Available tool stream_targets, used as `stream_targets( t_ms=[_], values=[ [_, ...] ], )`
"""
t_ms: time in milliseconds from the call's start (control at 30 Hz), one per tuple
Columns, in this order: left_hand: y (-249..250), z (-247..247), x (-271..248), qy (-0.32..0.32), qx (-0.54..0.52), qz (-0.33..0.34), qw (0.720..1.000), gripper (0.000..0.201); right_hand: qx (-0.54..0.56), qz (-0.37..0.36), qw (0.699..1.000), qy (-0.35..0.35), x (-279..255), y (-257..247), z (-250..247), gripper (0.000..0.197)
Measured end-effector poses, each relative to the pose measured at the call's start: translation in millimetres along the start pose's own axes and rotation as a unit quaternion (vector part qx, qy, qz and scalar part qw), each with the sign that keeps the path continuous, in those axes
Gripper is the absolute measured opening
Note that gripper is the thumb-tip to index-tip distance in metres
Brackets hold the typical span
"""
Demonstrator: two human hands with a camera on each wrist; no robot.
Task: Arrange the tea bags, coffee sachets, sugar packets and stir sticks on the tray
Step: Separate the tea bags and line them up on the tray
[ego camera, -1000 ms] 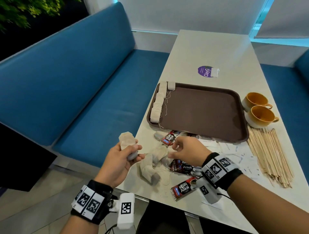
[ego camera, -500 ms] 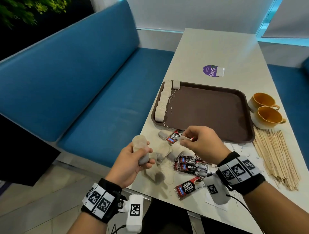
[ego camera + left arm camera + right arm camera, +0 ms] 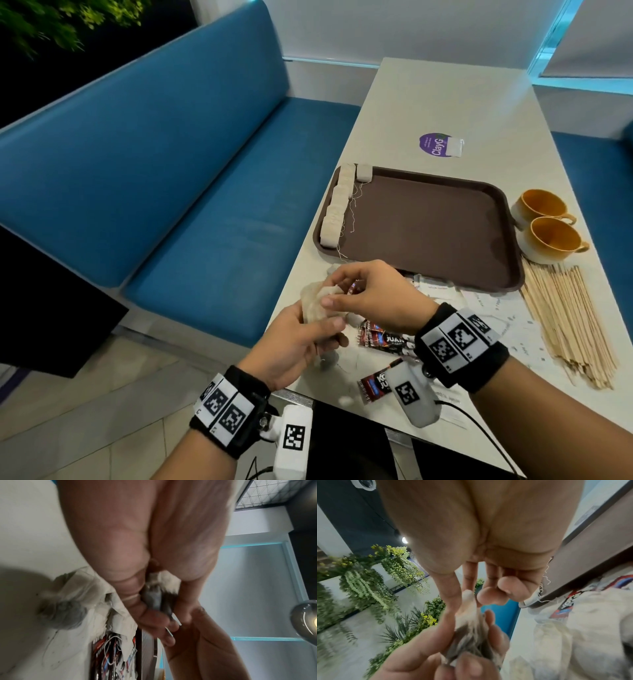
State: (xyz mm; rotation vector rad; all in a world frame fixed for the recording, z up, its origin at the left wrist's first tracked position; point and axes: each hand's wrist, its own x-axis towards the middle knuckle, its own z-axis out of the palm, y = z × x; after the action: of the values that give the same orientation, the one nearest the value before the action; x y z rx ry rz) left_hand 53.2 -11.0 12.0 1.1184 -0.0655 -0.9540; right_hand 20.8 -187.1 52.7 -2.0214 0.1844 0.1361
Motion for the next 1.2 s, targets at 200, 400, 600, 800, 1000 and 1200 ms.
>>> stream_targets(
  t_ms=[200,400,600,800,1000,1200],
  values=[
    [9,-32,-9,0.147,-0.027,0.04,0.988,0.015,-0.104,0.038,0.994,-0.006,5,13,12,0.022],
    [15,-63,-16,0.225,-0.065,0.048,0.971,0.03,-0.282,0.058,0.952,-0.102,4,29,55,0.048],
    [9,-61,-16,0.234,-0.097,0.03,0.967,0.037,-0.343,0.035,0.934,-0.092,6,34,63,0.045],
    [4,-52,-13,0.227,-0.102,0.011,0.968,0.03,-0.233,0.095,0.963,-0.101,1,30,30,0.018],
    [-1,-37,-11,0.206,-0.092,0.007,0.974,0.023,0.056,0.078,0.991,-0.096,-13,7,8,0.019],
    [-8,-7,-14,0.114,-0.081,-0.031,0.99,0.033,0.06,0.064,0.992,-0.091,-3,2,31,0.018]
  ],
)
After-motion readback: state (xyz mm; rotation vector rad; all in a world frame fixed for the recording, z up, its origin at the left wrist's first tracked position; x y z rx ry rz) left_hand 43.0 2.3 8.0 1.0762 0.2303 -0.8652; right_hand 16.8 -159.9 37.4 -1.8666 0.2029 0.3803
